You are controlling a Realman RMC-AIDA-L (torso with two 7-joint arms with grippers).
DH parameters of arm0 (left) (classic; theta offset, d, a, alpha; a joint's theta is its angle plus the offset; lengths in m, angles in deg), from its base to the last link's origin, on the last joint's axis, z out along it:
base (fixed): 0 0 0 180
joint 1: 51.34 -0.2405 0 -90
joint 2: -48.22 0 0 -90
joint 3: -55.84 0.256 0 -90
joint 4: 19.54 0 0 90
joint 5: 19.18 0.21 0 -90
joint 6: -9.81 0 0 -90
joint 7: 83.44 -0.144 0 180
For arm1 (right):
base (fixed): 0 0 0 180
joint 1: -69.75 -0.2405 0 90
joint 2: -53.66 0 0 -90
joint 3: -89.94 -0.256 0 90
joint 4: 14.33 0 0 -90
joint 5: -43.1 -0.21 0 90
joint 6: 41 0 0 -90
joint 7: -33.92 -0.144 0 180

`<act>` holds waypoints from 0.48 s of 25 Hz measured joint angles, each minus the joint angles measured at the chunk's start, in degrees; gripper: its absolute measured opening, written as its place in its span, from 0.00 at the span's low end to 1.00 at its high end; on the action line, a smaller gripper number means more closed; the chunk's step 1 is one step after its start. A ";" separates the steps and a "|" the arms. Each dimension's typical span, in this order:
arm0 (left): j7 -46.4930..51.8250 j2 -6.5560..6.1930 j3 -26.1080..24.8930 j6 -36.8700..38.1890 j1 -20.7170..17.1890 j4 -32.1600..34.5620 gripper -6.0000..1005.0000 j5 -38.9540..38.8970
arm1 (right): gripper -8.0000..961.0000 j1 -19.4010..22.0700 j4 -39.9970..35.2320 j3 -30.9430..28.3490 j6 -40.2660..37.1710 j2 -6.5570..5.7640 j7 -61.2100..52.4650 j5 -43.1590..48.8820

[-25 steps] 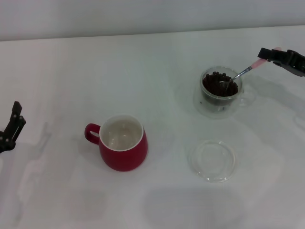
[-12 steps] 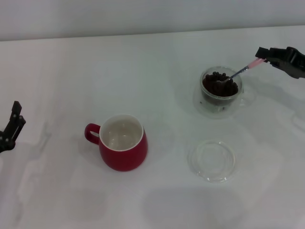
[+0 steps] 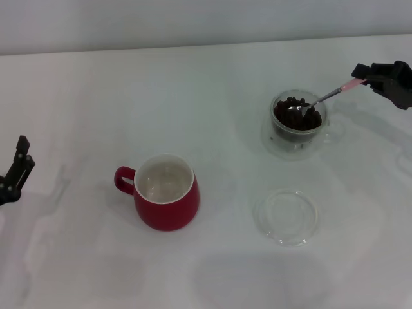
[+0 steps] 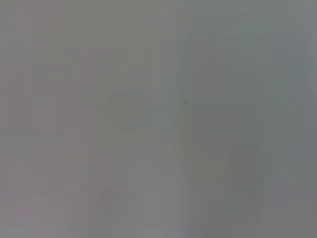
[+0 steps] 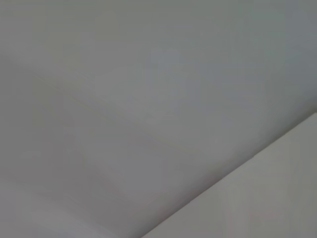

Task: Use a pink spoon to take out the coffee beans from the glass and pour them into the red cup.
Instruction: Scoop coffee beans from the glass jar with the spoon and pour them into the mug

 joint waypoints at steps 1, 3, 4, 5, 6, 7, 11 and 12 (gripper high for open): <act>0.00 0.00 0.00 0.00 0.03 0.00 0.86 -0.01 | 0.16 0.01 0.00 -0.01 0.04 -0.01 -0.53 -0.03; 0.00 0.00 -0.02 0.00 0.08 0.00 0.86 -0.05 | 0.16 0.02 0.03 -0.01 -0.01 -0.12 -1.56 -0.16; 0.00 0.00 -0.02 0.00 0.09 0.00 0.86 -0.09 | 0.16 0.03 0.05 -0.01 -0.10 -0.24 -2.15 -0.25; 0.00 0.00 -0.03 0.00 0.10 0.00 0.86 -0.12 | 0.16 0.04 0.05 -0.01 -0.12 -0.29 -2.54 -0.27; 0.00 0.00 -0.03 0.00 0.11 0.00 0.86 -0.15 | 0.16 0.04 0.06 -0.01 -0.14 -0.35 -2.92 -0.29; 0.00 0.00 -0.03 0.00 0.11 0.00 0.86 -0.15 | 0.16 0.05 0.08 -0.02 -0.08 -0.40 -3.11 -0.37; 0.00 0.00 0.09 0.01 0.11 0.00 0.86 0.03 | 0.16 -0.27 1.79 -2.25 0.37 -0.33 -3.79 -0.44; 0.00 0.00 0.15 0.03 0.11 0.00 0.86 0.06 | 0.16 -0.51 2.54 -2.91 0.37 -0.44 -3.87 -0.34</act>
